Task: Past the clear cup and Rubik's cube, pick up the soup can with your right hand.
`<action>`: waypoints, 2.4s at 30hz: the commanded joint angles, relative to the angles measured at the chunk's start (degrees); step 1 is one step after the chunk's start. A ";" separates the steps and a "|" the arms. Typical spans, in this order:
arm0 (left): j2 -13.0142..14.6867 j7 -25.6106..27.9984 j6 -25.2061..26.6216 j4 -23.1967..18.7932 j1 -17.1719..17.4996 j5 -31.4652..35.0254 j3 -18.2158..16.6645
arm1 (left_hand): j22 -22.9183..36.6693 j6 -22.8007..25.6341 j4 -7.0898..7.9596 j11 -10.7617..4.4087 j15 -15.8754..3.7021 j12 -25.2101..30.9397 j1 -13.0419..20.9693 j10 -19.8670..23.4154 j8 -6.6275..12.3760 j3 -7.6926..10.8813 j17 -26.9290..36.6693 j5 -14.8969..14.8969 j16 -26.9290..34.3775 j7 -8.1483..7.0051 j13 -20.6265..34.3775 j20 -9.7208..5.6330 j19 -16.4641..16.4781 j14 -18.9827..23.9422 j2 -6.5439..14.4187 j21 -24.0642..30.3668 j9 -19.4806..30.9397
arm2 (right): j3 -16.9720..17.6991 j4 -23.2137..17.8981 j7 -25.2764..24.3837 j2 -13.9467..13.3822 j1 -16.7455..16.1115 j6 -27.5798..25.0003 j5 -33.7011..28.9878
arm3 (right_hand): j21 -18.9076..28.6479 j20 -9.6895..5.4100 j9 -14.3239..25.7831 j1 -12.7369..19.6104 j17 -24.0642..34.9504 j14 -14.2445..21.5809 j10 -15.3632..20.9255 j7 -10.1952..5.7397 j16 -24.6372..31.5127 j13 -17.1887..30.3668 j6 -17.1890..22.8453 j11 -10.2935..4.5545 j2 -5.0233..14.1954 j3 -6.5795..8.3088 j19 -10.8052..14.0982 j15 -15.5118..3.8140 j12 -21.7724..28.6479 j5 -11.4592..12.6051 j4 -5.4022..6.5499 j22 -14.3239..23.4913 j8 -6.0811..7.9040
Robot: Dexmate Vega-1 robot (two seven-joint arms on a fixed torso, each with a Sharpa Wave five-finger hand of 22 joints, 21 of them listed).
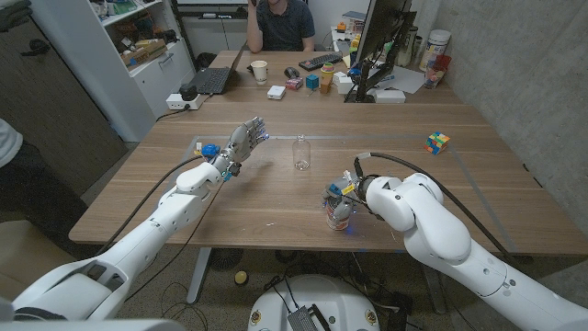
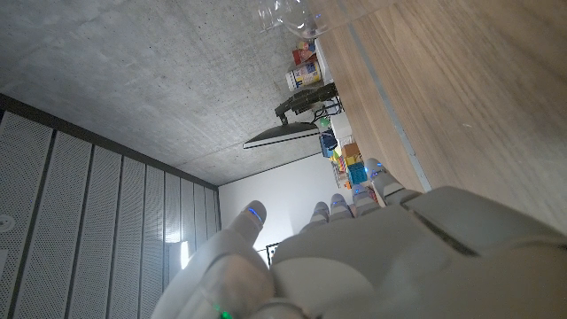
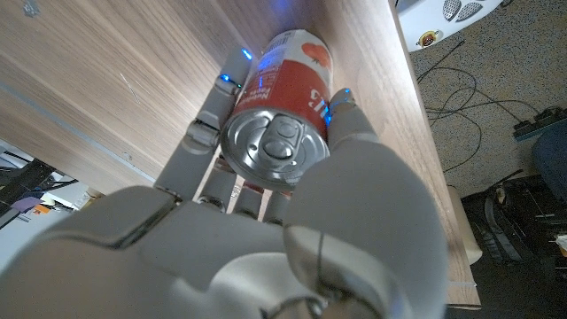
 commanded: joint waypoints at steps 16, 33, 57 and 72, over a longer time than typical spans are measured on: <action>0.07 -0.19 -0.23 0.24 0.04 0.17 0.15 | 0.22 -3.52 0.05 0.22 0.02 0.06 -0.32 -3.54 0.15 -0.43 0.15 0.41 0.28 0.05 0.14 -0.24 0.31 -3.20 5.42 -0.36 0.23 | 0.34 -1.34 -2.89 -2.68 3.21 -2.26 8.03 | 4.55 -2.12 2.38 20.83 11.90 14.07 8.17 10.76 2.38 7.39 11.22 4.42 12.13 -0.93 4.60 -13.42 11.90 -2.46 0.78 0.65 0.66; 1.29 0.02 0.46 -2.79 1.53 -0.06 0.03 | 0.23 -3.60 0.04 0.12 -0.02 0.04 -0.40 -3.63 0.13 -0.66 0.16 0.42 0.28 -0.06 0.14 -0.34 0.31 -3.25 5.19 -0.64 0.24 | 4.95 -9.14 0.44 -6.21 6.50 -0.97 12.81 | 4.72 -2.10 3.08 21.16 12.33 14.21 7.34 10.59 1.17 8.40 10.24 4.69 12.12 -0.71 4.10 -13.40 12.90 -2.80 1.16 0.34 -0.05; 2.75 0.95 0.64 -5.78 4.05 -0.68 -0.73 | 0.25 -3.59 0.06 0.16 0.06 0.03 -0.51 -3.73 0.16 -0.95 0.16 0.43 0.28 -0.07 0.14 -0.32 0.34 -3.31 5.01 -0.93 0.24 | 6.64 -12.58 4.12 -9.16 13.94 -5.61 19.51 | 5.13 -2.13 3.33 21.13 12.99 14.81 7.40 11.42 -0.11 8.92 10.67 5.36 12.51 -0.37 4.16 -13.19 14.14 -2.92 1.94 -0.01 -0.78; 3.10 1.92 0.17 -7.00 5.09 -0.79 -1.24 | 0.26 -3.61 0.09 0.23 0.09 0.04 -0.56 -3.76 0.16 -1.10 0.16 0.45 0.27 -0.04 0.14 -0.27 0.41 -3.35 5.04 -1.12 0.24 | 7.71 -14.87 4.63 -11.12 16.15 -8.45 19.54 | 5.59 -2.16 3.67 20.86 13.66 16.15 8.02 11.78 -0.22 9.00 11.01 5.66 12.72 -0.09 4.70 -13.20 14.91 -2.93 2.58 -0.08 -0.99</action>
